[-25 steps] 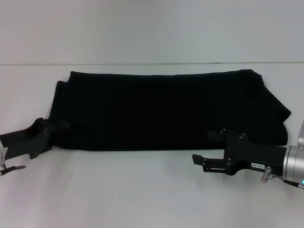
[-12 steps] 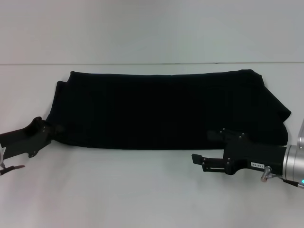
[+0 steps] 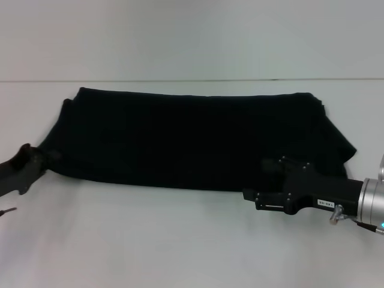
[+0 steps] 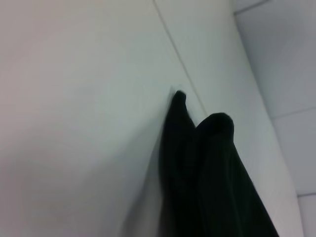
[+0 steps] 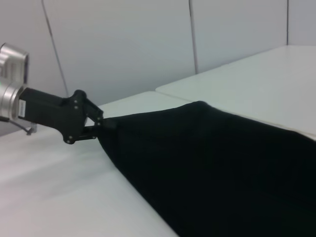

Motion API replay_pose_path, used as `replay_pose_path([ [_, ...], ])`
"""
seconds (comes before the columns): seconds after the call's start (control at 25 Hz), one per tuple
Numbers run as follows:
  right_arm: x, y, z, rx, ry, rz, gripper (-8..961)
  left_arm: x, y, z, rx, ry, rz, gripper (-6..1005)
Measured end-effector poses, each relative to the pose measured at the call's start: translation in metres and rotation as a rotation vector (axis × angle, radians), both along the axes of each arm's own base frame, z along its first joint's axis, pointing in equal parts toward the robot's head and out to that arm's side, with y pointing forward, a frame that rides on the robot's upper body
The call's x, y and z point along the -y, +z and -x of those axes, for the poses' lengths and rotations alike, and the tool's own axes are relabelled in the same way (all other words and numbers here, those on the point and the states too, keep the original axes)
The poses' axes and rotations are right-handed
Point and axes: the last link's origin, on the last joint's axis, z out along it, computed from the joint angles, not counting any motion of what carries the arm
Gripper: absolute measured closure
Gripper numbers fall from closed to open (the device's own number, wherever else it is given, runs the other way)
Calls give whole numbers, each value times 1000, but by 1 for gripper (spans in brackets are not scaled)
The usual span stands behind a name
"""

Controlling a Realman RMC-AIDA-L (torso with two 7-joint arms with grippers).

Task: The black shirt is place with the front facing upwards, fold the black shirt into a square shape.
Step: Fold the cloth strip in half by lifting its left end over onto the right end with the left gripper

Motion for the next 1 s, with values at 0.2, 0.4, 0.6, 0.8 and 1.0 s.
replay_pose_path([
  [0.2,0,1,0,-5,-4,-1,6,12,22,19,-20,46,-69,959],
  [0.4,1,1,-2,-7,-11,0,7,30,57,44,-54,124,-174,958],
  [0.6,2,0,-3,-5,-18,-2,7,30,66,46,-62,119,-190,958],
  [0.8,6,0,-10,-8,-49,-5,7,14,68,21,-3,9,-189,957],
  [1.0,15,5,-25,-21,-107,-33,7,-24,60,-44,124,-238,-165,957],
])
